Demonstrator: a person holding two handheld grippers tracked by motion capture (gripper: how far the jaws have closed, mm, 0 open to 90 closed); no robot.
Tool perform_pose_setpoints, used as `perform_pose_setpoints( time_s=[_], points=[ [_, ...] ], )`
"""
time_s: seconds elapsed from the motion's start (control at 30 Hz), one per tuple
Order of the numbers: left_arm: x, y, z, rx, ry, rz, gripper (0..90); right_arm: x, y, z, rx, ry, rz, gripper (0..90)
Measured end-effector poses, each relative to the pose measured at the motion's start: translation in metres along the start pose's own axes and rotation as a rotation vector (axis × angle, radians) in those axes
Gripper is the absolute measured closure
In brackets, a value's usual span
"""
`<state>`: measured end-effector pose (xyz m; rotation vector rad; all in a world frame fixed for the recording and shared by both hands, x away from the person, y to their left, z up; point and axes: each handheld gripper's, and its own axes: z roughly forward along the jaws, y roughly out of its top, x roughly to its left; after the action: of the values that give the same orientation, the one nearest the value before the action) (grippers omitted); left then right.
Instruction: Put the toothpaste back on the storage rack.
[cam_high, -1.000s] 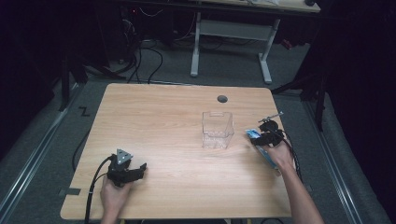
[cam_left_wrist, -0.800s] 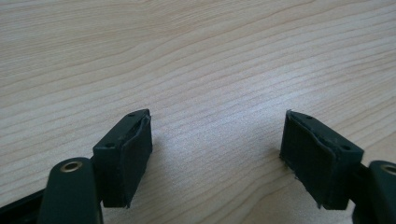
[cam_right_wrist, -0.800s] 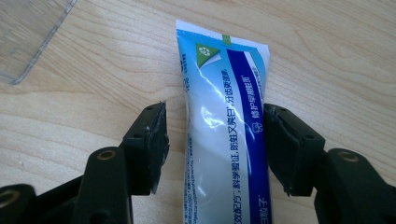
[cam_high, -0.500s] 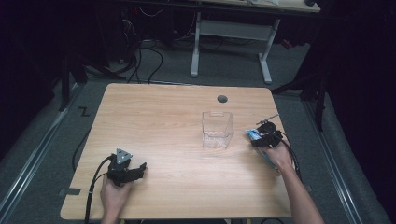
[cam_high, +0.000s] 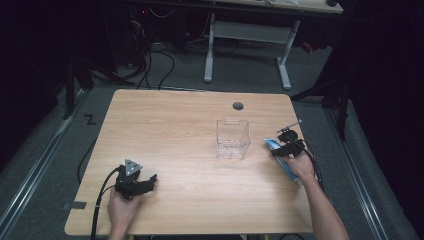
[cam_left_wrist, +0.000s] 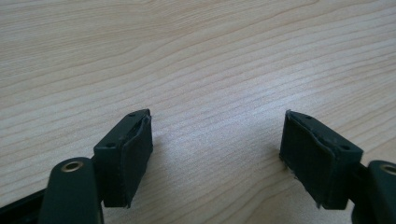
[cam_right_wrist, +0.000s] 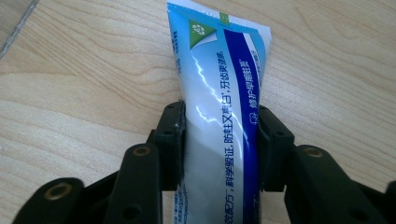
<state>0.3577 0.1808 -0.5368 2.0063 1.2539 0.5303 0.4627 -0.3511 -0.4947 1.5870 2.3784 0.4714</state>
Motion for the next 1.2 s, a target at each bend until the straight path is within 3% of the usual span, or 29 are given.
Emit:
perform_pose_setpoints(
  time_s=[0.13,0.43,0.9,1.2],
  points=[
    [0.0,0.0,0.0,-0.002,0.001,-0.003,25.7,-0.002,-0.001,-0.004,0.004,0.003,0.016,68.1],
    [0.0,0.0,0.0,-0.002,0.0,-0.004,25.8,0.003,-0.003,-0.01,-0.012,-0.008,-0.009,72.0],
    [0.002,0.0,0.0,-0.004,-0.007,-0.014,25.8,0.006,-0.009,-0.043,-0.132,0.068,-0.019,72.6],
    [0.001,0.0,0.0,-0.002,0.001,-0.008,25.7,0.014,-0.011,-0.053,-0.176,0.082,-0.046,72.3]
  ],
)
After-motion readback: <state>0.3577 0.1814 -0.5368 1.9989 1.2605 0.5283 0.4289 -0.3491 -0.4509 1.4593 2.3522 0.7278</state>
